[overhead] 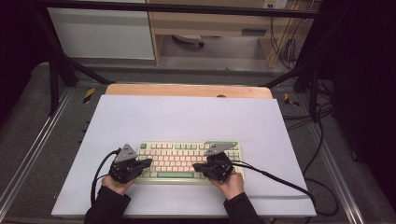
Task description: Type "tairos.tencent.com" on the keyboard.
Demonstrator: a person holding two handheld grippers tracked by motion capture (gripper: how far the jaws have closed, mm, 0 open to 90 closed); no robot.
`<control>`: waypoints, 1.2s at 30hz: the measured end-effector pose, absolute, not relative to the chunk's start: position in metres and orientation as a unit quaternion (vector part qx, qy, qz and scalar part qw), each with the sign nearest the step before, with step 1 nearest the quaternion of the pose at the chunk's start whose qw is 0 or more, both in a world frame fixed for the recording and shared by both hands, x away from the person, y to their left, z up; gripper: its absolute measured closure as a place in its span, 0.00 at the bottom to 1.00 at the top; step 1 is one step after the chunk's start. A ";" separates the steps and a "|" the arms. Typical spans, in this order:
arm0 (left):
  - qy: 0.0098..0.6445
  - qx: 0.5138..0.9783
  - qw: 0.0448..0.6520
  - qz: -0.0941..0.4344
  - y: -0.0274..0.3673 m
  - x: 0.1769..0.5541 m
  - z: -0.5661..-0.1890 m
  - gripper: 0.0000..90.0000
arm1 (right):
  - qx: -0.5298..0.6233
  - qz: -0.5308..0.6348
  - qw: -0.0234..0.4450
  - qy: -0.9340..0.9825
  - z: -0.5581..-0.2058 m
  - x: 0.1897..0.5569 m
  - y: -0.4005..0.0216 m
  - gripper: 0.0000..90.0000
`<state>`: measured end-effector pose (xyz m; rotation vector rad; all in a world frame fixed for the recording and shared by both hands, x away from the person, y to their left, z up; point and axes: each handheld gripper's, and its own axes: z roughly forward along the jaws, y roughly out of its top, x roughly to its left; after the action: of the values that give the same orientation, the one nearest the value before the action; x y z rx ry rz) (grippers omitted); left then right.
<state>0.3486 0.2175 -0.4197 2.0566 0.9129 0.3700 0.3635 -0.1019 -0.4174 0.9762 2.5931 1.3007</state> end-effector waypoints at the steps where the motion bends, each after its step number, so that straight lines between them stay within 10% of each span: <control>1: 0.364 0.820 0.417 0.148 0.218 0.348 -0.420 1.00 | 0.317 0.423 0.040 0.848 -0.417 0.364 -0.100 1.00; 36: 0.366 0.820 0.415 0.144 0.218 0.350 -0.423 1.00 | 0.296 0.414 0.036 0.860 -0.429 0.373 -0.055 1.00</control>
<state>0.3496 0.2179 -0.4225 2.0612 0.9188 0.3622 0.3726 -0.0546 -0.4290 0.9088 2.6414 1.2715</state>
